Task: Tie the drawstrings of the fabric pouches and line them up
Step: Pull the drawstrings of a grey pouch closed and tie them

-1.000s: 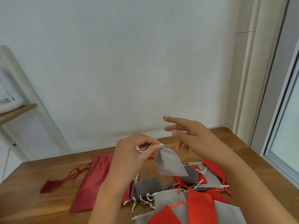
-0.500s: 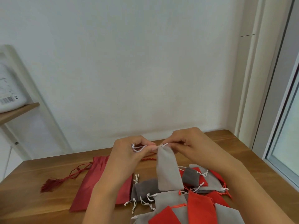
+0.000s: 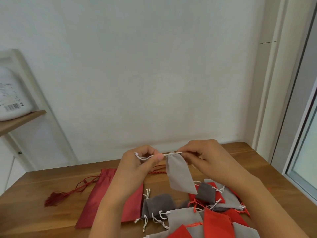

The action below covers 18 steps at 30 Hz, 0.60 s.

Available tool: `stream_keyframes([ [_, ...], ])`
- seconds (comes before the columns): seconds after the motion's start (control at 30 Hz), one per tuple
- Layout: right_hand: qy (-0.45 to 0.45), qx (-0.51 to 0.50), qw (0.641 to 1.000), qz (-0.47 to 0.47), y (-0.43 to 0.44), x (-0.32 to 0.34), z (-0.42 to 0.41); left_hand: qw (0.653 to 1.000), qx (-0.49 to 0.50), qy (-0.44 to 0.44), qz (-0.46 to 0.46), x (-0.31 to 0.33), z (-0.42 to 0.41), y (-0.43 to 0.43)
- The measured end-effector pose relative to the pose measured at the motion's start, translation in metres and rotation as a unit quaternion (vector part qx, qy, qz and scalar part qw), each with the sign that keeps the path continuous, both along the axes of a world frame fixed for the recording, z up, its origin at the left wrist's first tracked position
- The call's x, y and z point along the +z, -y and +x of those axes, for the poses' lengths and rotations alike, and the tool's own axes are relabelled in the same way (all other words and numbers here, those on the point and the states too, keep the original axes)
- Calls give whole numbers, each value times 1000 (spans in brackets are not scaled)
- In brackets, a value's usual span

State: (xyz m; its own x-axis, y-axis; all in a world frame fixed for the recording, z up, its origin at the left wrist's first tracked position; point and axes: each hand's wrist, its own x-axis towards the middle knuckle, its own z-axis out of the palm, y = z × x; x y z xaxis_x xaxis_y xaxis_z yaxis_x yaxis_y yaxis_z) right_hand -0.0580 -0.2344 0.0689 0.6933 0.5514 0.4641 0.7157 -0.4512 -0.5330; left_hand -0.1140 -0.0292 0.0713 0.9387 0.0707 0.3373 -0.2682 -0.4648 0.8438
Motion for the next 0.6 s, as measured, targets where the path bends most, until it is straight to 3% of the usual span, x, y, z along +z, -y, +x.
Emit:
stream_keyframes([
  [0.2,-36,19,999,11,-8,-1,-9,985,-69,-9,-161,5,2,13],
  [0.33,-44,41,998,6,-6,1,-8,958,-43,-39,-280,4,5,16],
  [0.5,17,58,994,-88,-5,-2,-3,954,-32,-84,-287,1,7,15],
  [0.6,61,44,993,-86,-5,-9,2,952,-32,-118,-280,-1,8,14],
])
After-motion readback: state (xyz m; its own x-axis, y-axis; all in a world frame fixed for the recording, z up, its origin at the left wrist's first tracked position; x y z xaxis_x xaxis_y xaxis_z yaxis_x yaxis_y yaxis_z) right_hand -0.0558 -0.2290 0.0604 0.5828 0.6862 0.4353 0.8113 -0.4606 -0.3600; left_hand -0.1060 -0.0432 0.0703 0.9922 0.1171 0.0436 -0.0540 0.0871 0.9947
